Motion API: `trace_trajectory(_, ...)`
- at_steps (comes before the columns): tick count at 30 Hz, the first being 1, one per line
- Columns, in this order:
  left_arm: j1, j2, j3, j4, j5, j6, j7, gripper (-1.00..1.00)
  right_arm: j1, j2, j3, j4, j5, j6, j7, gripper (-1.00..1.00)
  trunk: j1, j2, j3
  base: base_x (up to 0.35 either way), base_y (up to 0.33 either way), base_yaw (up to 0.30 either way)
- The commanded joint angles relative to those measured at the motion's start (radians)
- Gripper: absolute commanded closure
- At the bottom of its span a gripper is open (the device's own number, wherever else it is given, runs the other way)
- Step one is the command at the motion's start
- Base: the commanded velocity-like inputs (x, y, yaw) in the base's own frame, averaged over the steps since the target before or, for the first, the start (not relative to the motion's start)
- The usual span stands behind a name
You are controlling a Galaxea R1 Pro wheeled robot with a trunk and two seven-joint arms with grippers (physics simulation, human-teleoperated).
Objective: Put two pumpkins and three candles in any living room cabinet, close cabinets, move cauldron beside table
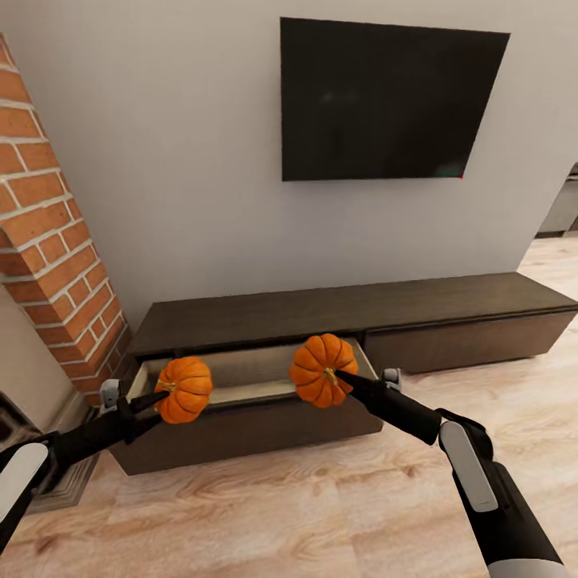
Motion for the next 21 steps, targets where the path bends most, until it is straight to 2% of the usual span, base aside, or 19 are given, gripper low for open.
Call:
trace_trajectory(1, -0.001, 0.000, 0.001, 0.000, 0.008, 0.008, -0.003, 1.00, 0.000, 0.000, -0.002, -0.001, -0.009, 0.008, 0.004, 1.00, 0.000, 0.000, -0.001, 0.271, -0.059, 0.271)
trace_trajectory(6, -0.001, -0.001, 0.001, 0.000, 0.008, 0.008, -0.004, 1.00, -0.001, 0.000, 0.001, -0.003, -0.008, -0.001, 0.007, 1.00, 0.000, 0.000, -0.003, 0.158, -0.044, 0.271)
trace_trajectory(21, -0.001, -0.001, 0.001, 0.000, 0.007, 0.008, -0.003, 1.00, 0.000, -0.001, -0.006, 0.008, -0.025, -0.005, 0.003, 1.00, 0.000, 0.000, -0.010, 0.006, -0.002, 0.271)
